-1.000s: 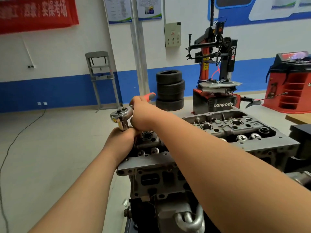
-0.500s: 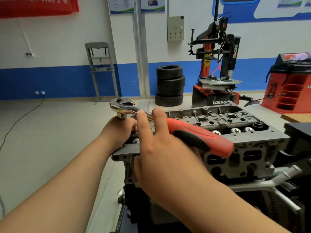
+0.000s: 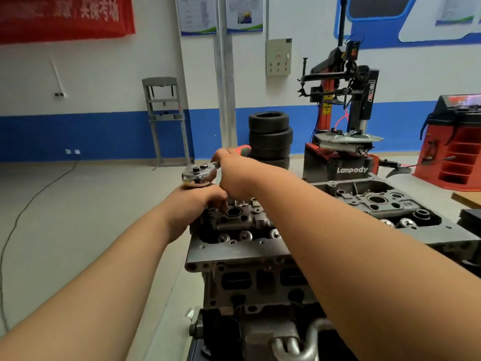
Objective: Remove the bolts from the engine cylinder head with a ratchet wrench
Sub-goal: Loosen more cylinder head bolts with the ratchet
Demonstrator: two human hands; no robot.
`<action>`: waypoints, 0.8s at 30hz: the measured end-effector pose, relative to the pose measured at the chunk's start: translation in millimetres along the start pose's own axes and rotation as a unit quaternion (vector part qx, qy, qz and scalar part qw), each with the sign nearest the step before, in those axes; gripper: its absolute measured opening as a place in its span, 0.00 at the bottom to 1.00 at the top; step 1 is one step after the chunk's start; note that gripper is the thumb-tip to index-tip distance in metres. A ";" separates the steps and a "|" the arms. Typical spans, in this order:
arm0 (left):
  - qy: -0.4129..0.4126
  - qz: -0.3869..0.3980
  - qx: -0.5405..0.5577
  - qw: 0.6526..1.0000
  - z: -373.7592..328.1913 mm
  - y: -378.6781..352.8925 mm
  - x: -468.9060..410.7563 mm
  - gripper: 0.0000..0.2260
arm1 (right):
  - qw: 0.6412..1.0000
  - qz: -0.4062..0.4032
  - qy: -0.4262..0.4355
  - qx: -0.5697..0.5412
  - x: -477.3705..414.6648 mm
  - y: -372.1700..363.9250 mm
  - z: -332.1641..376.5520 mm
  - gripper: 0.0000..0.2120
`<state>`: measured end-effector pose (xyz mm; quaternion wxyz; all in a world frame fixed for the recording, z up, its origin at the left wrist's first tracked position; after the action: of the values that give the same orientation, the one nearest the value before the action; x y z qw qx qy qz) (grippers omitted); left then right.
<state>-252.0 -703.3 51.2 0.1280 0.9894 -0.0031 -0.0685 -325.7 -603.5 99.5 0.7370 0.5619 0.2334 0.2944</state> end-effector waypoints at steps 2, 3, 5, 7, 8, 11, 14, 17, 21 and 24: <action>-0.026 -0.016 0.055 0.998 2.0 -3.2 -0.2 0.04 | 0.999 0.022 -0.010 0.034 -8.3 0.8 4.6 0.36; -0.042 -0.024 0.078 0.996 3.1 -5.0 0.1 0.08 | 0.998 0.029 -0.019 0.045 -8.8 1.3 4.2 0.37; -0.051 -0.031 0.102 0.993 3.4 -6.9 0.4 0.15 | 0.997 0.034 -0.036 0.066 -2.1 2.0 1.6 0.37; -0.045 -0.028 0.102 0.993 2.0 -8.5 0.3 0.17 | 0.994 0.026 -0.046 0.100 8.8 3.5 -0.4 0.35; -0.040 -0.031 0.103 0.993 0.7 -9.9 0.5 0.18 | 0.990 0.018 -0.054 0.127 16.5 4.9 -0.3 0.33; -0.023 -0.055 0.081 0.995 -0.5 -14.9 -1.3 0.17 | 0.968 -0.007 -0.114 0.225 42.4 13.1 5.2 0.27; -0.012 -0.097 0.069 0.993 -1.2 -18.5 0.6 0.15 | 0.944 -0.010 -0.133 0.303 77.5 21.8 17.2 0.11; -0.006 -0.140 0.040 0.989 -4.0 -23.4 1.5 0.14 | 0.926 0.007 -0.091 0.366 118.6 27.5 36.0 0.06; -0.017 -0.181 -0.085 0.980 -6.5 -22.8 4.8 0.16 | 0.971 0.062 -0.039 0.228 142.9 14.4 57.5 0.08; -0.019 -0.206 -0.172 0.963 -9.4 -24.8 7.5 0.16 | 0.982 0.025 -0.041 0.184 137.2 6.7 52.7 0.05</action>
<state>-243.6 -677.1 52.9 0.2791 0.9302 0.2105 -0.1114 -192.9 -543.1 117.8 0.6225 0.7051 0.2387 0.2417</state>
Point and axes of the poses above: each hand's wrist, its own x-axis away from the middle knuckle, its own y-axis out of the back of the hand, z = x × y, the point moved 1 cm from there along -x, towards the middle knuckle, and after that the axes turned 10 degrees about z, right-handed, at the moved point
